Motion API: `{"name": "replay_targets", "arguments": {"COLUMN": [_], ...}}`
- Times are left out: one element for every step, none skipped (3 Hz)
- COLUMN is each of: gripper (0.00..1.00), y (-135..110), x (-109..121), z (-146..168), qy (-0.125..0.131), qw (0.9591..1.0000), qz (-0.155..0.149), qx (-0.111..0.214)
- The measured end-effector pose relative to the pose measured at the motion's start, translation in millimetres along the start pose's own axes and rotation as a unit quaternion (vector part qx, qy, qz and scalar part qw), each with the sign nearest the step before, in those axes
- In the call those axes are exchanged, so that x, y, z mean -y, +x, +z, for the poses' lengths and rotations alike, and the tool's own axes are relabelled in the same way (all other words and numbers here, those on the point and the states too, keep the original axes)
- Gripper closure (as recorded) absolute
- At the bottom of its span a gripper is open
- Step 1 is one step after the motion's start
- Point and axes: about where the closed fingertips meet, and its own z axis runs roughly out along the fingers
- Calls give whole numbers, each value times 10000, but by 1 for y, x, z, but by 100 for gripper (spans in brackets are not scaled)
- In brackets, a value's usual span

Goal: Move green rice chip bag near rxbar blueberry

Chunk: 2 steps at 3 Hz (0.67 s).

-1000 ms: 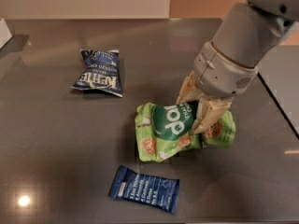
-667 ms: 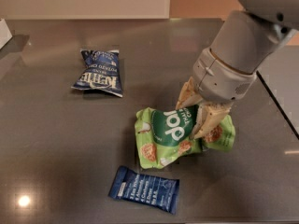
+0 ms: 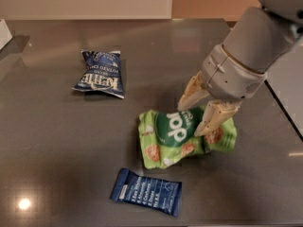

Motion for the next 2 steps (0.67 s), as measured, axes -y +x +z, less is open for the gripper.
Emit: {"name": "replay_targets", "arguments": {"gripper": [0, 0], "y": [-1, -1], "x": [1, 1], "z": [1, 1], "qy": [17, 17], "qw": [10000, 10000], "qz": [-10, -10], "qx": [-3, -3]}}
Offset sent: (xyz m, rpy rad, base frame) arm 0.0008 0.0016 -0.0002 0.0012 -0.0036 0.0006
